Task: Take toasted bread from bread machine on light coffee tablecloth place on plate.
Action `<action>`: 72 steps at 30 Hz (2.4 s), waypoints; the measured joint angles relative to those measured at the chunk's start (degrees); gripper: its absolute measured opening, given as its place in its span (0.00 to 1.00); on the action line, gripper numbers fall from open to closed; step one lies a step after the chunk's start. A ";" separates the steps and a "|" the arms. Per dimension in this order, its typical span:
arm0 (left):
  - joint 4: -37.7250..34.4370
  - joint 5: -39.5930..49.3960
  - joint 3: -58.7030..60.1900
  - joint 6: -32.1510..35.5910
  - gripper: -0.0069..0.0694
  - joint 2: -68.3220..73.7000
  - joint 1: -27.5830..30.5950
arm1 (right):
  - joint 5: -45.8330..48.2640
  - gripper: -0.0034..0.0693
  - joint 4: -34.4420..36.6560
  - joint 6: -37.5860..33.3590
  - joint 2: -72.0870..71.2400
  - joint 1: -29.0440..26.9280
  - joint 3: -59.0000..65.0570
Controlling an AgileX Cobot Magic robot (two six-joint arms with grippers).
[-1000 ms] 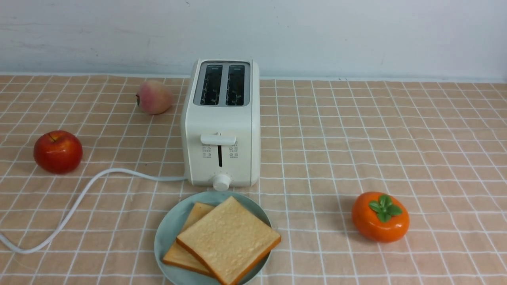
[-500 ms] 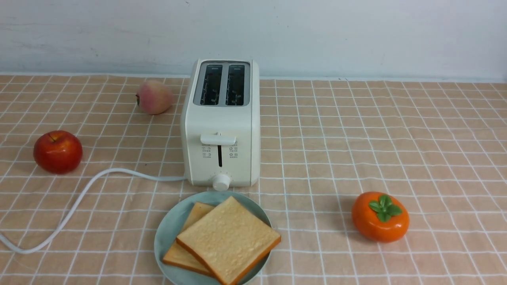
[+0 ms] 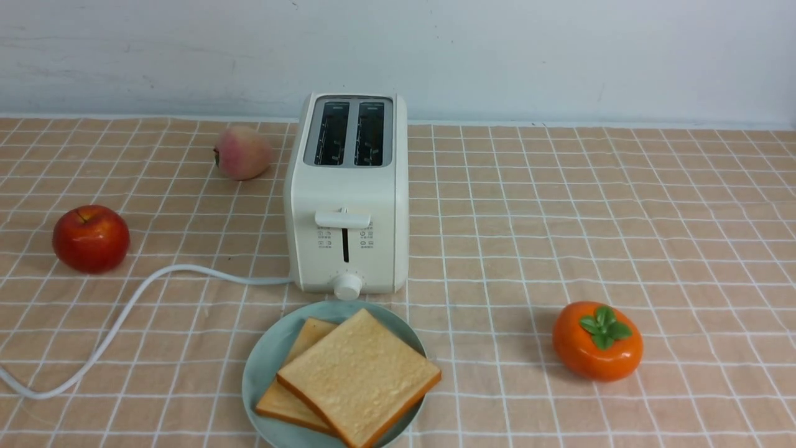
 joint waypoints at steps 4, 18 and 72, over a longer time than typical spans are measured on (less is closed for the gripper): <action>0.00 0.00 0.00 0.00 0.18 0.00 0.00 | -0.10 0.20 10.20 -12.07 0.00 0.00 0.89; 0.04 0.02 0.00 0.00 0.20 0.00 0.00 | -0.46 0.22 12.98 -17.49 0.00 -15.71 20.16; 0.04 0.02 0.00 0.00 0.24 0.00 -0.05 | 3.46 0.32 12.38 -16.60 0.00 -23.26 25.54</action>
